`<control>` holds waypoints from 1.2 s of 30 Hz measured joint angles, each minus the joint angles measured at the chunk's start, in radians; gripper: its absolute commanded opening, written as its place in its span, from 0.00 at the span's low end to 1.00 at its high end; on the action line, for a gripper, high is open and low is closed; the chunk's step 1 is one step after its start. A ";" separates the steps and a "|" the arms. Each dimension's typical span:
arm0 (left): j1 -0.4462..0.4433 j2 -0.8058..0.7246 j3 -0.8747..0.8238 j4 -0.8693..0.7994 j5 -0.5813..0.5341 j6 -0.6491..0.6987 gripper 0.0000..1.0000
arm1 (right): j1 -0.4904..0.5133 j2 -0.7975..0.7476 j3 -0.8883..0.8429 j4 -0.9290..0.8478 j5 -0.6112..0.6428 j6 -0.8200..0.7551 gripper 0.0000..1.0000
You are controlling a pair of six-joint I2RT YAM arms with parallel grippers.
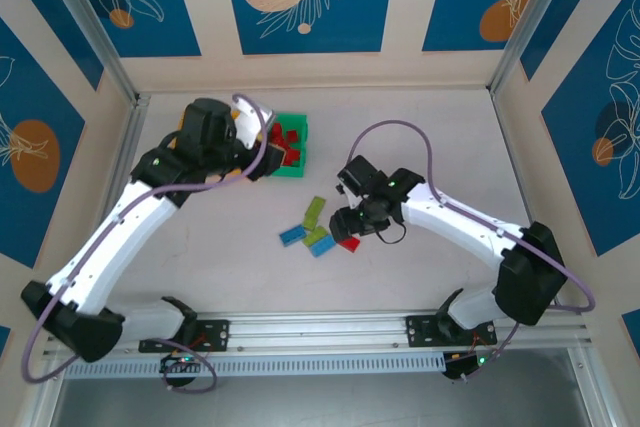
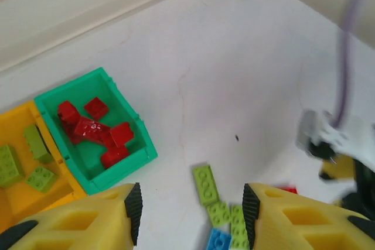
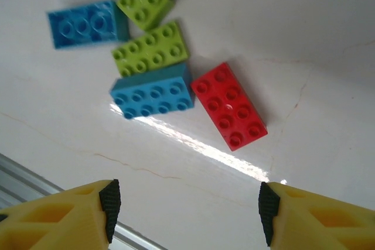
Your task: Sort the legos into containers by color
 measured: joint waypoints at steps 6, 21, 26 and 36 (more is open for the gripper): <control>-0.009 -0.138 -0.163 -0.009 0.106 0.263 0.68 | 0.026 0.134 -0.021 0.012 0.043 -0.058 0.66; -0.010 -0.208 -0.256 -0.075 0.217 0.554 0.99 | 0.030 0.338 0.000 0.066 0.120 -0.133 0.32; -0.010 -0.229 -0.275 -0.071 0.237 0.552 1.00 | 0.029 0.288 0.002 0.063 0.131 -0.109 0.29; -0.012 -0.274 -0.317 0.033 0.220 0.350 1.00 | -0.027 0.248 0.421 0.102 0.132 -0.054 0.28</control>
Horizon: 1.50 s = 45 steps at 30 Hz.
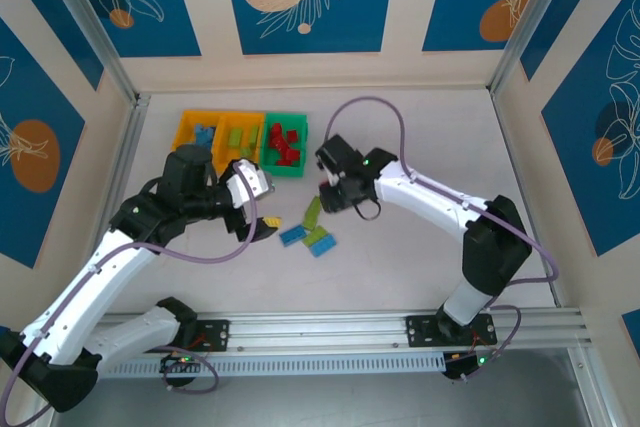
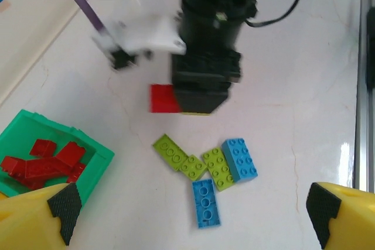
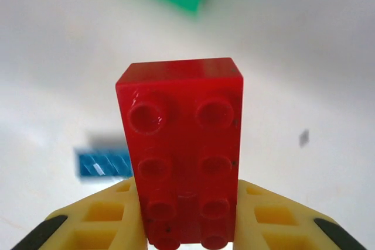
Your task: Sort the legos into containers by color
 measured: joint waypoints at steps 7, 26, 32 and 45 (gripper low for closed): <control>0.000 -0.018 -0.007 0.039 -0.132 -0.204 1.00 | -0.077 0.346 0.443 0.064 -0.082 0.027 0.29; -0.083 0.031 -0.080 0.007 -0.224 -0.489 0.89 | -0.129 0.542 0.783 -0.178 -0.153 0.013 0.61; -0.205 0.216 -0.072 -0.065 -0.293 -0.497 0.86 | -0.163 0.151 0.415 -0.117 -0.151 0.054 0.83; -0.241 0.621 -0.010 -0.131 -0.359 -0.527 0.83 | -0.327 -0.251 -0.096 0.006 -0.247 0.193 1.00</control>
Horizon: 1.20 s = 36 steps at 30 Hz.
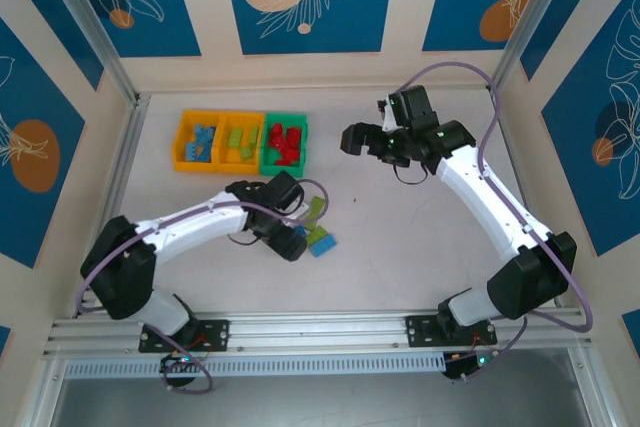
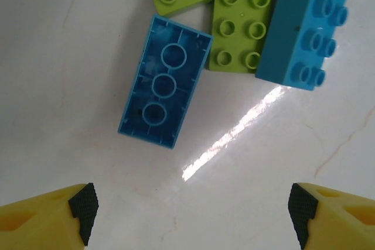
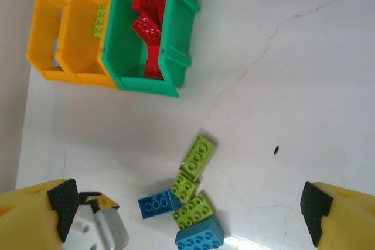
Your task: Sort the legos into containers by color
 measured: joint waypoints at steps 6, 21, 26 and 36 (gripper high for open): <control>0.000 0.115 0.044 0.019 -0.031 0.011 0.65 | -0.014 0.000 -0.007 0.001 -0.016 0.004 1.00; 0.000 0.209 0.066 0.082 -0.057 0.011 0.23 | -0.019 0.000 -0.007 -0.004 -0.043 0.011 1.00; 0.000 0.180 0.048 0.087 -0.076 0.008 0.23 | -0.013 0.000 -0.006 -0.004 -0.057 0.023 1.00; 0.078 -0.013 0.031 0.083 -0.095 -0.006 0.26 | 0.016 -0.011 0.006 -0.019 -0.064 0.038 1.00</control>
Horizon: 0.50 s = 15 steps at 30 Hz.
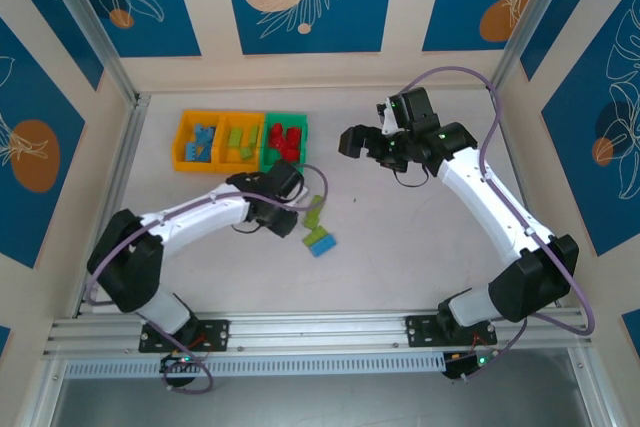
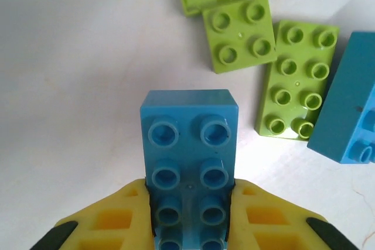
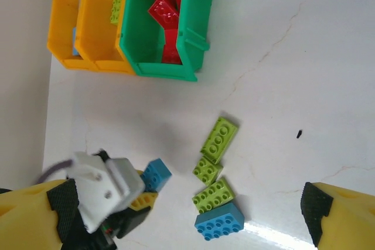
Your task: Sort the legos into containers by color
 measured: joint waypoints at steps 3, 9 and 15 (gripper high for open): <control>0.104 -0.069 0.000 0.005 0.005 -0.019 0.29 | 0.019 -0.003 0.001 0.000 0.000 0.007 1.00; 0.423 -0.103 0.096 0.029 -0.005 -0.036 0.30 | 0.088 -0.005 0.010 0.000 -0.005 0.016 1.00; 0.637 0.077 0.311 0.091 -0.003 -0.043 0.29 | 0.111 -0.004 0.012 0.000 -0.008 0.025 1.00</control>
